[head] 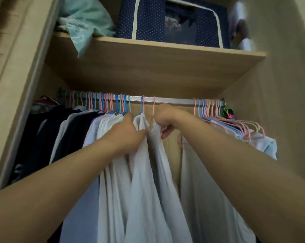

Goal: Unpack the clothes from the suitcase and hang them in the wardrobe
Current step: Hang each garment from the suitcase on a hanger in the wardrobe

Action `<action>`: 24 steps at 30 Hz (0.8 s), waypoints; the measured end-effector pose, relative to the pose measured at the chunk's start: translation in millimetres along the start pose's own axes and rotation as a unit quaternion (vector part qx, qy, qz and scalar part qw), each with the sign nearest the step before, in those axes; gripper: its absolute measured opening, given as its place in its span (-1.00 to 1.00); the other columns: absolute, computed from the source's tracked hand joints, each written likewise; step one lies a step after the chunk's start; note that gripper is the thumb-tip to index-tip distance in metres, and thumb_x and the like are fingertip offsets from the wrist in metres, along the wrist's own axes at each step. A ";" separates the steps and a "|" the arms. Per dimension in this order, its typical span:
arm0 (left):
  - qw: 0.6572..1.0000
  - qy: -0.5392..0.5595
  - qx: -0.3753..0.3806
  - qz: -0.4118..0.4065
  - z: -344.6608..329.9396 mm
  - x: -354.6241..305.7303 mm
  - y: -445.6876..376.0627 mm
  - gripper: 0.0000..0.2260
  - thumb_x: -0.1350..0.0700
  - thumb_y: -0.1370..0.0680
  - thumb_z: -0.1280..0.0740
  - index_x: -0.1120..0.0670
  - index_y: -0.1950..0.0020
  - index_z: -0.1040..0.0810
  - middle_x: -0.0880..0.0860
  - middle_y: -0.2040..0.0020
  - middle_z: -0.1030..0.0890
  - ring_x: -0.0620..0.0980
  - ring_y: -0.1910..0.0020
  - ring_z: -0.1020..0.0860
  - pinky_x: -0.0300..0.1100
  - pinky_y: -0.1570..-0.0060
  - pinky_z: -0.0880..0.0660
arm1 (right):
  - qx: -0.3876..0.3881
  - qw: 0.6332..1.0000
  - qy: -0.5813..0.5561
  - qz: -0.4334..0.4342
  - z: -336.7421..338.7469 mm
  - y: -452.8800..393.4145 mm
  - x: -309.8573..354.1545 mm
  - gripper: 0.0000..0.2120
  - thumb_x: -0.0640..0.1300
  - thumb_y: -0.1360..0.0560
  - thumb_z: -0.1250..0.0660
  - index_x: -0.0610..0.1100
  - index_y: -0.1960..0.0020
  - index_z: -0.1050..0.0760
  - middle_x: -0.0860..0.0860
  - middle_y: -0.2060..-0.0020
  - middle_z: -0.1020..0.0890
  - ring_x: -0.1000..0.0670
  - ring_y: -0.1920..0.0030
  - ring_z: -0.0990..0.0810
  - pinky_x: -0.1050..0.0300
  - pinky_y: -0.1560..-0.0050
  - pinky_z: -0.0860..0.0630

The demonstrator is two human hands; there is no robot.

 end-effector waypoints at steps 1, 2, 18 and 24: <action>1.000 0.017 0.006 0.019 -3.8 -2.3 -7.8 -0.51 -0.11 -0.56 -0.30 0.03 -0.44 -0.34 0.16 -0.30 -0.55 0.20 -0.20 -0.56 -0.12 0.03 -0.48 | 0.014 1.000 0.005 0.013 -3.7 0.3 5.0 -0.77 -0.47 -0.43 -0.39 -0.40 -0.09 -0.58 -0.33 0.12 -0.69 -0.25 0.21 -0.73 -0.17 0.25 -0.68; 0.999 0.020 0.017 0.021 -6.6 -4.4 -14.5 -0.57 -0.12 -0.53 -0.30 0.04 -0.34 -0.43 0.15 -0.23 -0.59 0.18 -0.14 -0.58 -0.11 0.05 -0.53 | 0.036 0.999 0.018 0.025 -8.3 0.3 11.3 -0.75 -0.45 -0.42 -0.42 -0.40 -0.10 -0.58 -0.32 0.10 -0.69 -0.22 0.20 -0.72 -0.15 0.20 -0.69; 0.997 0.026 -0.004 0.074 -16.0 7.8 -25.8 -0.34 -0.14 -0.59 -0.29 0.12 -0.59 -0.20 0.17 -0.51 -0.39 0.20 -0.45 -0.40 -0.02 -0.38 -0.37 | -0.227 0.831 0.506 -0.039 85.0 26.3 -112.1 -0.62 0.00 -0.56 -0.23 -0.03 -0.36 -0.45 -0.08 -0.24 -0.53 -0.17 -0.28 -0.44 -0.05 -0.20 -0.41; 0.990 0.076 -0.050 0.112 -15.4 5.8 -32.6 -0.60 -0.04 -0.66 -0.20 0.14 -0.42 -0.46 0.20 -0.30 -0.55 0.20 -0.25 -0.51 -0.06 -0.14 -0.43 | -0.266 0.786 0.558 0.032 91.7 34.9 -141.2 -0.80 -0.13 -0.55 -0.24 -0.03 -0.13 -0.56 -0.02 -0.11 -0.64 -0.10 -0.13 -0.62 0.06 -0.13 -0.41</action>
Point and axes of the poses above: each hand's wrist, its own y-axis away from the middle knuckle, its own z-axis out of the back of the hand, x = y × z, the point moved 1 cm from there along -y, towards the middle knuckle
